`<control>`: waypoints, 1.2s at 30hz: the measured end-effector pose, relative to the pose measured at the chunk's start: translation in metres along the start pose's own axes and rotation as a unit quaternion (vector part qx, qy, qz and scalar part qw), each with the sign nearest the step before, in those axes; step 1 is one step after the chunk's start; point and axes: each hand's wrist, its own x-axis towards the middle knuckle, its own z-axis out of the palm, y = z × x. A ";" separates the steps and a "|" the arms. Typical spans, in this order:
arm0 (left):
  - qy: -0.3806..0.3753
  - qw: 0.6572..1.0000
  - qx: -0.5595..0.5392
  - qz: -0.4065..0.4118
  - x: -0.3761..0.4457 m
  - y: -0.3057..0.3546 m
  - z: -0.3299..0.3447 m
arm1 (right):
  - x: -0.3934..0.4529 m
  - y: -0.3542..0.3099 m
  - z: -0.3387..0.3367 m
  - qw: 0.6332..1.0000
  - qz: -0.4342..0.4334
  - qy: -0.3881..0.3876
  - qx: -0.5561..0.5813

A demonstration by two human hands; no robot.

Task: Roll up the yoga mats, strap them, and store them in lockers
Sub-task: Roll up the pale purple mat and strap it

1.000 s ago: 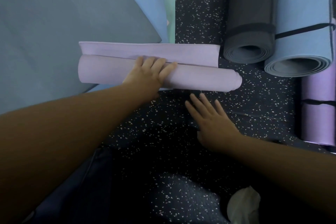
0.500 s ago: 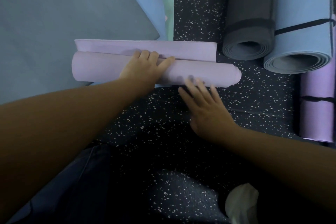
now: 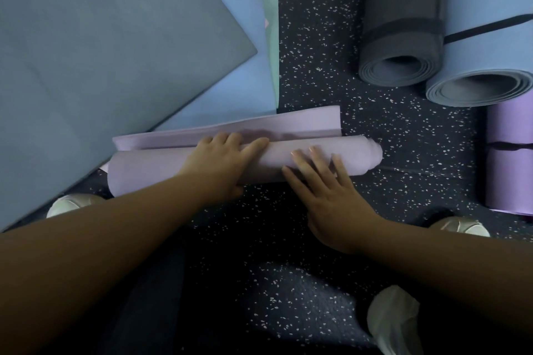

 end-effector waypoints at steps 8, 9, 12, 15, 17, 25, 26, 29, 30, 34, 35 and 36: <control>0.145 0.988 -0.012 0.052 0.004 -0.008 0.010 | 0.022 0.014 -0.011 0.999 -0.009 -0.045 -0.006; 0.180 0.981 -0.016 0.063 0.003 -0.008 0.014 | 0.028 0.018 -0.014 0.999 -0.007 -0.047 -0.003; 0.187 0.980 -0.025 0.059 0.004 -0.009 0.015 | 0.040 0.023 -0.020 0.999 -0.001 -0.047 0.009; 0.163 0.986 -0.015 0.045 0.007 -0.010 0.015 | 0.040 0.019 -0.021 1.000 0.007 -0.027 0.014; 0.152 0.987 -0.014 0.042 0.008 -0.009 0.015 | 0.035 0.014 -0.017 0.999 -0.037 0.002 0.029; 0.119 0.991 0.004 0.056 0.009 -0.012 0.010 | 0.033 -0.030 -0.014 0.916 -0.365 -0.155 0.052; 0.114 0.992 0.000 0.055 0.009 -0.012 0.008 | 0.038 -0.035 -0.019 0.913 -0.375 -0.152 0.053; 0.100 0.994 -0.001 0.046 0.008 -0.011 0.006 | 0.047 -0.049 -0.023 0.913 -0.360 -0.191 0.032; 0.101 0.994 0.001 0.047 0.008 -0.010 0.005 | 0.050 -0.052 -0.023 0.911 -0.347 -0.222 0.011; 0.108 0.993 -0.009 0.049 0.008 -0.011 0.008 | 0.052 -0.054 -0.012 0.889 -0.314 -0.329 -0.056; 0.110 0.993 -0.010 0.049 0.008 -0.011 0.007 | 0.052 -0.053 -0.013 0.885 -0.312 -0.338 -0.066; 0.105 0.993 -0.006 0.047 0.008 -0.011 0.006 | 0.052 -0.052 -0.014 0.885 -0.309 -0.339 -0.074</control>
